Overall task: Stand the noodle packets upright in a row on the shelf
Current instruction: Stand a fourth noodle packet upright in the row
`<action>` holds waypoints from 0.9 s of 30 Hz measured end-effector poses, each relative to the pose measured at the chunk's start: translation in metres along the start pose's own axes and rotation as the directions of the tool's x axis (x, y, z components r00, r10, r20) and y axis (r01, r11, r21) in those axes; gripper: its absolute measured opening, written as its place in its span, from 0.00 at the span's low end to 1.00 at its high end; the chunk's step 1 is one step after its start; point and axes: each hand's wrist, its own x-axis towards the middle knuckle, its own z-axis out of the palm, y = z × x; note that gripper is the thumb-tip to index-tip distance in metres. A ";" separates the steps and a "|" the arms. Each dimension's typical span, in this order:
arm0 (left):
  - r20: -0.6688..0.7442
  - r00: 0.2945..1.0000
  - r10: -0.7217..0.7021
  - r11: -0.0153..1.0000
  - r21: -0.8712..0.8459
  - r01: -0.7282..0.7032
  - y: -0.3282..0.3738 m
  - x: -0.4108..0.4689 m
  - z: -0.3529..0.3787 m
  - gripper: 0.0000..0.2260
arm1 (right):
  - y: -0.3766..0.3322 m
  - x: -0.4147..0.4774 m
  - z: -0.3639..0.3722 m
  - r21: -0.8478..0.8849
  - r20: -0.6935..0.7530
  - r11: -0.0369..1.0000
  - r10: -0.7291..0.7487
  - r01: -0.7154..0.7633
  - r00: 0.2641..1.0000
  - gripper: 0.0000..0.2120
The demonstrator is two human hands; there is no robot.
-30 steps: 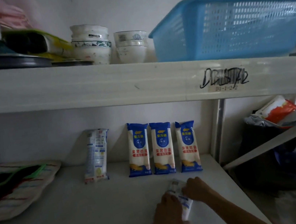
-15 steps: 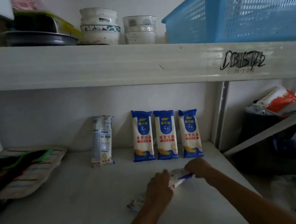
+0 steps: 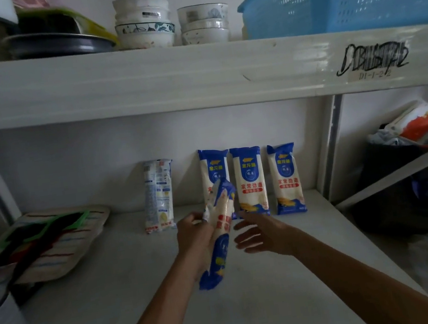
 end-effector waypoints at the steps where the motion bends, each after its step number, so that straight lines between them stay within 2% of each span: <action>1: 0.004 1.000 -0.008 0.999 -0.040 0.008 0.005 -0.001 -0.004 0.08 | -0.002 0.001 0.013 -0.012 0.059 1.000 -0.024 0.024 0.998 0.26; 3: -0.004 0.999 -0.045 0.989 -0.144 0.044 0.010 0.003 -0.014 0.13 | -0.007 0.003 0.037 -0.016 0.109 0.995 -0.095 0.097 0.989 0.25; 5: 0.003 0.995 -0.101 0.963 -0.252 0.098 0.013 0.005 -0.022 0.09 | -0.012 0.004 0.055 -0.020 0.114 0.984 -0.171 0.175 0.979 0.23; 8: 0.091 0.989 -0.114 0.925 -0.354 0.140 0.018 0.010 -0.032 0.12 | -0.017 0.010 0.067 -0.026 0.051 0.969 -0.244 0.245 0.969 0.24; 11: 0.151 0.988 -0.016 0.959 -0.276 0.057 0.022 0.019 -0.039 0.06 | -0.017 0.023 0.074 -0.106 -0.077 0.941 -0.329 0.321 0.941 0.24; 13: 0.158 0.987 0.023 0.994 -0.106 -0.006 0.017 0.029 -0.043 0.10 | -0.018 0.040 0.078 -0.125 -0.178 0.925 -0.375 0.358 0.910 0.24; 15: 0.128 0.990 0.055 0.998 -0.009 -0.054 0.000 0.036 -0.040 0.15 | -0.019 0.055 0.080 -0.154 -0.242 0.906 -0.420 0.393 0.874 0.24; 17: 0.041 0.997 0.062 0.998 -0.034 -0.061 -0.021 0.050 -0.036 0.15 | -0.018 0.070 0.083 -0.138 -0.239 0.888 -0.459 0.438 0.855 0.25; 20: -0.116 0.993 0.005 0.989 -0.148 -0.023 -0.034 0.073 -0.037 0.08 | -0.001 0.091 0.091 -0.077 -0.125 0.889 -0.459 0.452 0.880 0.23; 22: -0.174 0.982 -0.070 0.971 -0.237 0.028 -0.039 0.095 -0.039 0.07 | 0.014 0.108 0.097 -0.167 -0.060 0.903 -0.409 0.395 0.910 0.21; 24: -0.175 0.976 -0.126 0.958 -0.276 0.075 -0.034 0.108 -0.036 0.07 | 0.016 0.127 0.100 -0.175 -0.098 0.927 -0.351 0.331 0.931 0.16; 27: -0.148 0.989 -0.008 0.990 -0.141 -0.013 -0.023 0.139 -0.032 0.07 | -0.004 0.162 0.102 -0.029 -0.190 0.954 -0.298 0.298 0.935 0.14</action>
